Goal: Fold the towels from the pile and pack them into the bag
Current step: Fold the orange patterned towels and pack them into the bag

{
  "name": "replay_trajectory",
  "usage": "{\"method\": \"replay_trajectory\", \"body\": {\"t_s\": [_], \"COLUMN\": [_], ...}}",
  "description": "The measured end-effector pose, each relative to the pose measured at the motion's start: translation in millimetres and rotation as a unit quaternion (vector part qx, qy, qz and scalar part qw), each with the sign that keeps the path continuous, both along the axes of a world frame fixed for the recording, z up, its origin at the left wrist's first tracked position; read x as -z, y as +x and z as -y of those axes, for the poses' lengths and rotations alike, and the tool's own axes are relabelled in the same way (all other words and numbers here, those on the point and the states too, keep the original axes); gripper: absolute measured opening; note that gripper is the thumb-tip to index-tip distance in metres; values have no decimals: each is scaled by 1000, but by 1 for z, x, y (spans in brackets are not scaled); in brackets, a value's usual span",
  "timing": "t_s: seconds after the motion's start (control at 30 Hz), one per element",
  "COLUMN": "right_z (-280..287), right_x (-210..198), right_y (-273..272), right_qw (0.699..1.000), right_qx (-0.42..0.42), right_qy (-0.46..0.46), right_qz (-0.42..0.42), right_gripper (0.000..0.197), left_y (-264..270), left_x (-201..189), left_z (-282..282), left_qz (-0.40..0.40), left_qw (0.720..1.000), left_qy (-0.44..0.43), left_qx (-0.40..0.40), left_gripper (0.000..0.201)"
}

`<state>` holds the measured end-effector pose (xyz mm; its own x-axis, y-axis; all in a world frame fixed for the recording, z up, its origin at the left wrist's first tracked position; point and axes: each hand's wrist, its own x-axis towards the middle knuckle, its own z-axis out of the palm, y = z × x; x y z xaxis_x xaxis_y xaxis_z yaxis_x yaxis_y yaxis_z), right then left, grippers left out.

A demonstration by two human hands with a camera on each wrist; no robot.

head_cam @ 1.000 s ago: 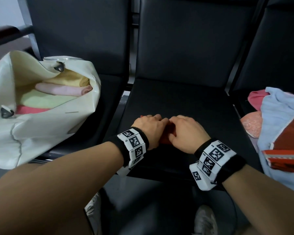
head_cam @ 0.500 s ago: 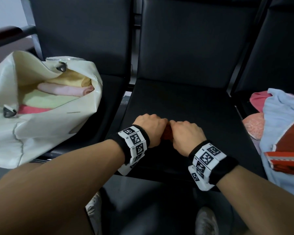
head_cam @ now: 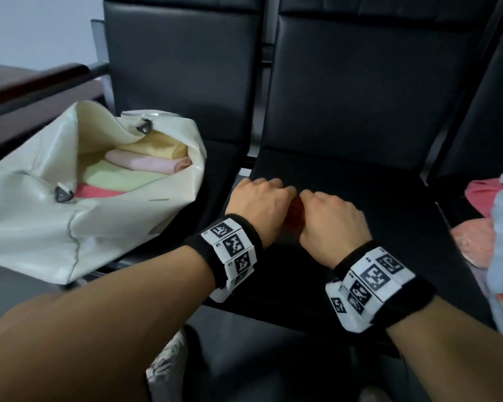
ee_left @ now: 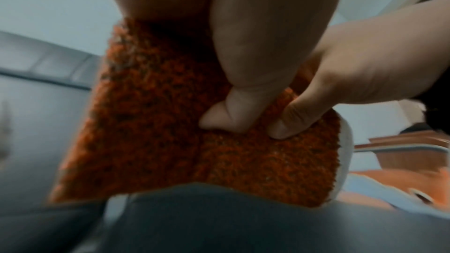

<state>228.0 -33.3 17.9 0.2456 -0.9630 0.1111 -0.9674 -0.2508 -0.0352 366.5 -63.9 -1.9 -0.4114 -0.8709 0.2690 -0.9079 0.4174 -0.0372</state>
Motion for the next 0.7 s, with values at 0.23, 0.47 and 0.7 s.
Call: {"method": "replay_trajectory", "body": {"t_s": [0.23,0.47,0.7], "right_z": [0,4,29], "right_x": [-7,6,-11], "right_y": [49,104,179], "right_qw": [986,967,958], "right_qx": [-61,-137,-181], "right_qy": [-144,-195,-213], "right_qz": [58,91,58], "right_gripper": [41,50,37], "left_y": [64,144,223], "left_x": [-21,-13,-48], "left_z": [-1,-11,-1], "left_qz": [-87,-136,-58], "left_qw": [993,983,993], "left_qy": [-75,-118,-44], "left_qx": [-39,-39,-94], "left_gripper": [25,26,38]}}
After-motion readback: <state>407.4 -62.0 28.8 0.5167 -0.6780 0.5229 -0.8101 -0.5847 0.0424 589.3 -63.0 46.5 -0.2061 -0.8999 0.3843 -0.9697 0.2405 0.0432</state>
